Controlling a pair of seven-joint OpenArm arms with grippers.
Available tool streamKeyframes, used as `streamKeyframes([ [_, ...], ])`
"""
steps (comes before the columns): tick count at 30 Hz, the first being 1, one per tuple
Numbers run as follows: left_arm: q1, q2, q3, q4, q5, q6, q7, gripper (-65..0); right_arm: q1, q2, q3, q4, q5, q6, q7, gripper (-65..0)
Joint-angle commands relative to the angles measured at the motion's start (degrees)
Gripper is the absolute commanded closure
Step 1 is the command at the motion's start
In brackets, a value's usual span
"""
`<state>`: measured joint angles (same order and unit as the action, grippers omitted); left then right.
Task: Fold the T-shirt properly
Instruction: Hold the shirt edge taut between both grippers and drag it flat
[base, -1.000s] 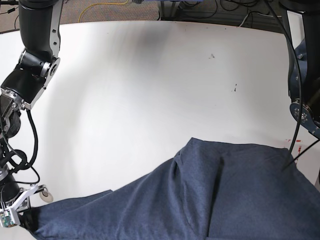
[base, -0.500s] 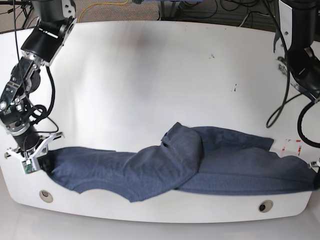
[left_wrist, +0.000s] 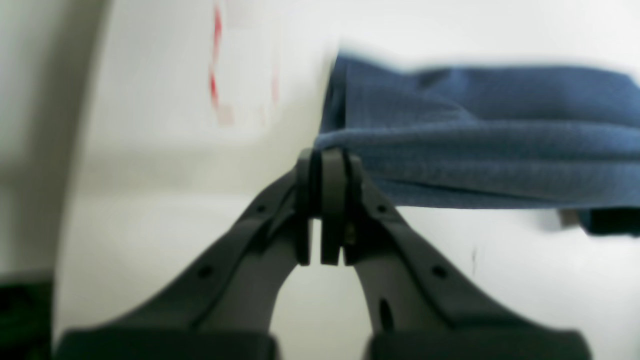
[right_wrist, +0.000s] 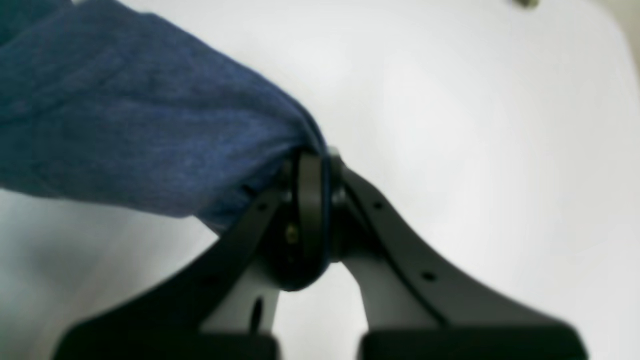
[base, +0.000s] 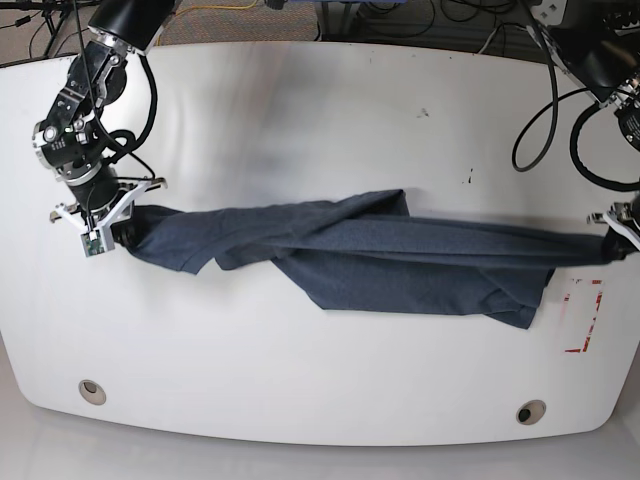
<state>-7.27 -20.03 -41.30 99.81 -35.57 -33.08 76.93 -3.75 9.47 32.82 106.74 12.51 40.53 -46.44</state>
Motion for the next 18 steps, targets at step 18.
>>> streamKeyframes([
  [18,17.1,-1.3,-2.0,0.7,-0.6,0.0,-7.0,0.0,-11.5,-4.0,1.0,0.7,0.5,-0.5,1.5,-0.2],
])
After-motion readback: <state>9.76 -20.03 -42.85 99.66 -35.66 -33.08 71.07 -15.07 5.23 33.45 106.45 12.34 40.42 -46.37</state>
